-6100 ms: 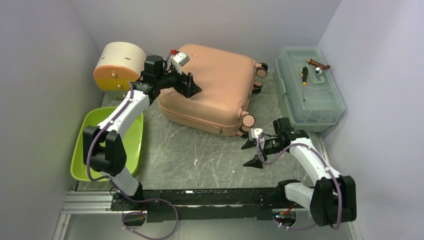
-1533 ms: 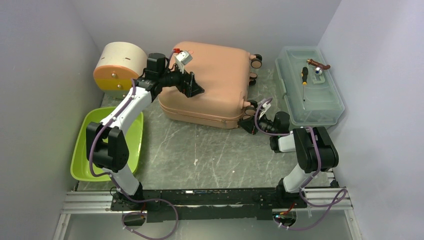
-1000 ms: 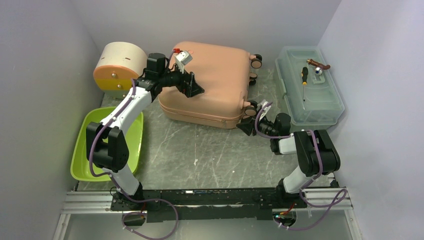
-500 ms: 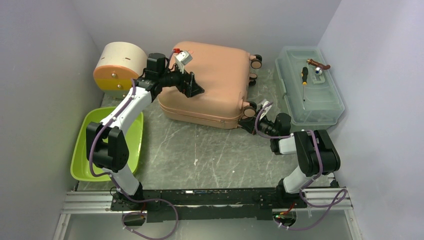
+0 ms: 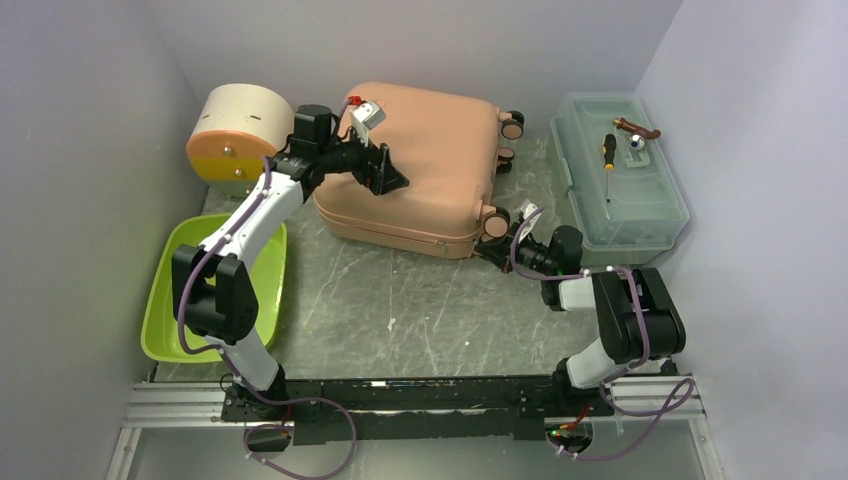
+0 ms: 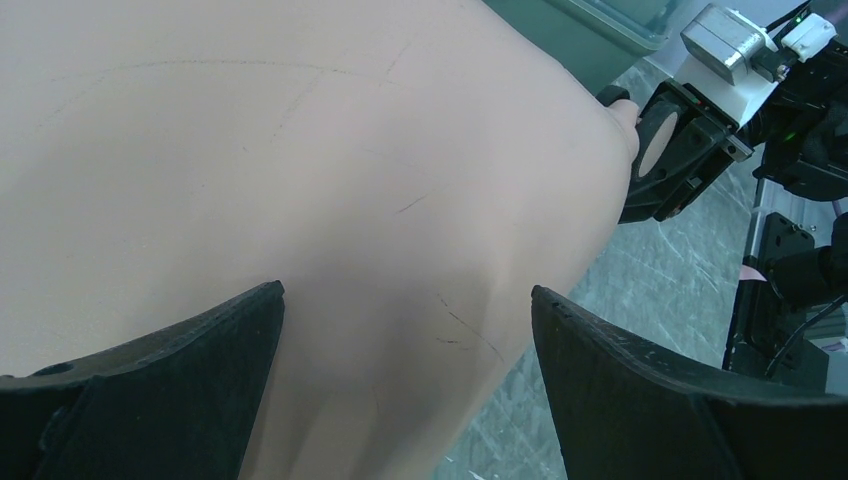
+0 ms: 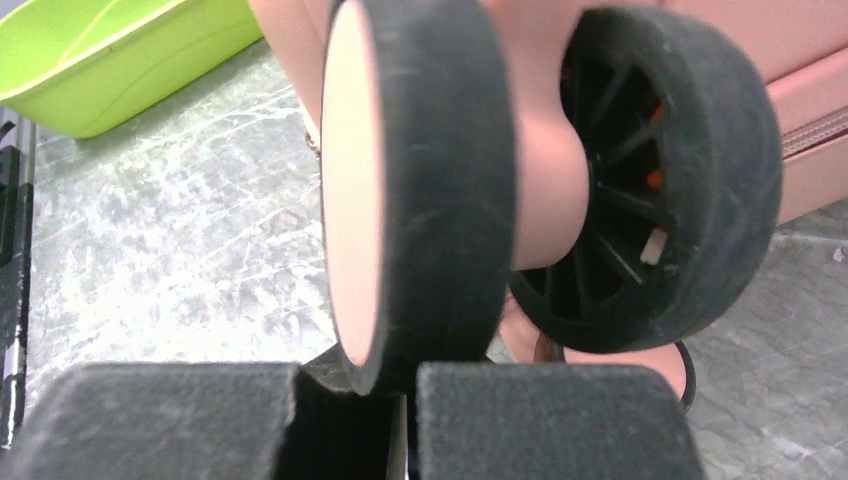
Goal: Open, take out, and arrange the luggage
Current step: Adjust the wheels of the luggage at the center of the board.
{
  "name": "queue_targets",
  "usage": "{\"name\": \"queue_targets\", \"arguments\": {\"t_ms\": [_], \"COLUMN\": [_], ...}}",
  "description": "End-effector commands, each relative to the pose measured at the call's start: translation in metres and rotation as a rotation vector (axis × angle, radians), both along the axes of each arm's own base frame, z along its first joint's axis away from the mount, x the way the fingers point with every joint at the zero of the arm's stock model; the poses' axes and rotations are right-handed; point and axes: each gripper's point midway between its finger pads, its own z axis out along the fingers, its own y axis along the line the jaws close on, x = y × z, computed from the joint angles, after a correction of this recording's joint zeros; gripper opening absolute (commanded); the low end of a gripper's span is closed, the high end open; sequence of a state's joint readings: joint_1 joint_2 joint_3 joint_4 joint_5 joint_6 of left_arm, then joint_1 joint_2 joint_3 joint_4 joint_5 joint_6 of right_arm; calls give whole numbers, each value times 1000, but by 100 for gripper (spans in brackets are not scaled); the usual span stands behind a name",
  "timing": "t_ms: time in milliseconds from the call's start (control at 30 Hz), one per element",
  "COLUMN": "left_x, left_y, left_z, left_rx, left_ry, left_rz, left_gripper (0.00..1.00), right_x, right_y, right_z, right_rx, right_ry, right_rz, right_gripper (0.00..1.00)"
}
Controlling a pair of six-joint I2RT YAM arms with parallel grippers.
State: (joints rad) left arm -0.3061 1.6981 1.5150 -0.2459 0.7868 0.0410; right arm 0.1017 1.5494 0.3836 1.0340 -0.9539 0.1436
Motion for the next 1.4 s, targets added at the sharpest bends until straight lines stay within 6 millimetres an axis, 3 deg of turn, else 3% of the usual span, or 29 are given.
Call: {"name": "queue_targets", "arguments": {"t_ms": [0,167,400,633,800,933,1100,1367], "left_x": [-14,-18,-44,-50,-44,-41,-40,-39], "left_y": [-3,-6,-34,-48,-50,-51,-53,-53], "left_z": [12,11,6,-7,-14,-15,-17,-20], "left_rx": [-2,13,48,77,80,74,71,71], "left_ry": [17,-4,-37,-15,10,24,32,41], "left_rz": [-29,-41,-169,-211,-193,-190,-192,-191], "left_gripper": [100,99,99,99,99,99,99,99], "right_x": [-6,11,35,21,4,-1,-3,4], "right_y": [8,-7,-25,-14,0,6,13,30], "right_z": [38,28,20,29,20,12,17,32], "right_rx": [-26,-52,15,15,-30,-56,-31,30], "right_ry": [-230,-143,14,-74,-115,-101,-125,-134], "right_rz": [84,-27,-134,-12,103,143,167,169], "right_gripper": [0,0,0,1,33,39,48,47]}}
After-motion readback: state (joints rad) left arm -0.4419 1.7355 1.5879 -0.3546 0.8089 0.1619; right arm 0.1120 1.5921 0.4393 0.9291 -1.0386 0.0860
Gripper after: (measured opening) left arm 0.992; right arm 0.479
